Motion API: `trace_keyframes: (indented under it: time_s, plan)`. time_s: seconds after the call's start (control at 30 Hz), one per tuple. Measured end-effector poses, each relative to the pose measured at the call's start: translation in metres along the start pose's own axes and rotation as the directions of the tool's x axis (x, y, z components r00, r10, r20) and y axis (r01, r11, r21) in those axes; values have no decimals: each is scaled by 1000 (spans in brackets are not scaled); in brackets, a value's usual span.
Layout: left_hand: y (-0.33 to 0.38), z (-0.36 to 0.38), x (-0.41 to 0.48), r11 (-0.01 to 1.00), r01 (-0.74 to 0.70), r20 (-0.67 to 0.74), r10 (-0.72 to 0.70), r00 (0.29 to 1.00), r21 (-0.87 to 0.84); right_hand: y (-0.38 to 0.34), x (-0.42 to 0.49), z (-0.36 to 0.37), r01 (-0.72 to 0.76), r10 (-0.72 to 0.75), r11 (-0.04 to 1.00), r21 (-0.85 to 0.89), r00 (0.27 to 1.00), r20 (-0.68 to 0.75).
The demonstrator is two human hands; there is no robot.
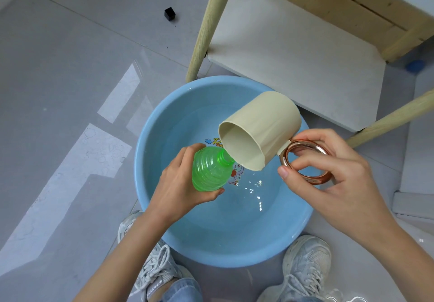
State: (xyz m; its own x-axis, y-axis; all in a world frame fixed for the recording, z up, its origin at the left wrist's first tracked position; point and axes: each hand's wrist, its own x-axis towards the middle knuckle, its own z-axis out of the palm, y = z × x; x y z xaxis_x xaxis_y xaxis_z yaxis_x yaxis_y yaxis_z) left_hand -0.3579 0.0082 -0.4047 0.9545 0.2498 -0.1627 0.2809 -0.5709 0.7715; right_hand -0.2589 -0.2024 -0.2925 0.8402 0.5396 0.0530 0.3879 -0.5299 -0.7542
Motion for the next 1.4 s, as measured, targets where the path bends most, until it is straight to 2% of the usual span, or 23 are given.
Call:
trace_keyframes:
  time_s: [1.4]
  plan:
    - [-1,1,-1,1000,4,20,-4,1000,18,6,-4,6,173,-175,973,-150,985,1]
